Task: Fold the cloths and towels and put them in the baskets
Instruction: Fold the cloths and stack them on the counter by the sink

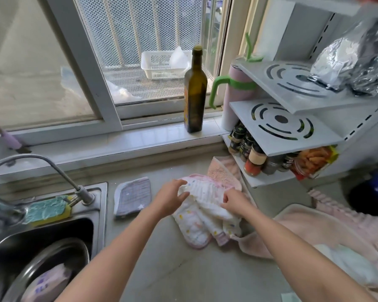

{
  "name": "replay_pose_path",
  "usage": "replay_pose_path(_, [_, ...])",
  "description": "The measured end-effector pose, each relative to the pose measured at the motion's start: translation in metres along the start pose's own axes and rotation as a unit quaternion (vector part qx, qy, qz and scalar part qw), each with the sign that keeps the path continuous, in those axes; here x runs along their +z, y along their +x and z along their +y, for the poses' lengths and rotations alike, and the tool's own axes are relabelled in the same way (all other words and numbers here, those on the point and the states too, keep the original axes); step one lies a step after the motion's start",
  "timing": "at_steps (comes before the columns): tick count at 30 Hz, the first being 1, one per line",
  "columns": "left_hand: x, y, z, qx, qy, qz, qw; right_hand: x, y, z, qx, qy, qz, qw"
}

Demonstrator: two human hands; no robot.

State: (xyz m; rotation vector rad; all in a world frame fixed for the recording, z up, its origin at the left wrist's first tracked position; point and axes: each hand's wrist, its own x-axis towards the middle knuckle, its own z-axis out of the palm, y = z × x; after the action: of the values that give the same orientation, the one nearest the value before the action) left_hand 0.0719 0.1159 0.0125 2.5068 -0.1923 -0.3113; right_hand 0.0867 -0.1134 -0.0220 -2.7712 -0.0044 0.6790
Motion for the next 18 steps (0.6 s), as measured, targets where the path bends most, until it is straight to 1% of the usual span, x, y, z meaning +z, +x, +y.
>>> replay_pose_path(2, [-0.005,-0.01,0.005,0.01,0.016,-0.007,1.0,-0.001,-0.011,-0.001,-0.042,0.003,0.027,0.999])
replay_pose_path(3, [-0.008,-0.015,0.009,0.017,0.021,-0.008,1.0,-0.004,-0.02,-0.004,-0.078,0.026,0.047,0.995])
replay_pose_path(5, [-0.015,-0.024,0.016,0.027,0.005,-0.004,1.0,-0.017,-0.042,-0.012,-0.161,0.102,0.086,0.978])
replay_pose_path(7, [-0.027,-0.032,0.025,0.039,-0.048,-0.007,0.998,-0.037,-0.067,-0.023,-0.221,0.171,0.11,0.954])
replay_pose_path(8, [-0.034,-0.037,0.03,0.046,-0.079,-0.021,0.996,-0.048,-0.082,-0.029,-0.246,0.19,0.118,0.943])
replay_pose_path(10, [-0.052,-0.048,0.043,0.055,-0.152,-0.077,0.984,-0.068,-0.111,-0.037,-0.294,0.203,0.135,0.924])
replay_pose_path(13, [-0.075,-0.061,0.06,0.076,-0.248,-0.153,0.953,-0.092,-0.147,-0.045,-0.316,0.222,0.157,0.909])
replay_pose_path(15, [-0.08,-0.063,0.066,0.089,-0.254,-0.182,0.946,-0.102,-0.166,-0.048,-0.311,0.245,0.169,0.903])
replay_pose_path(18, [-0.079,-0.068,0.075,0.068,-0.238,-0.235,0.94,-0.106,-0.185,-0.05,-0.295,0.257,0.193,0.9])
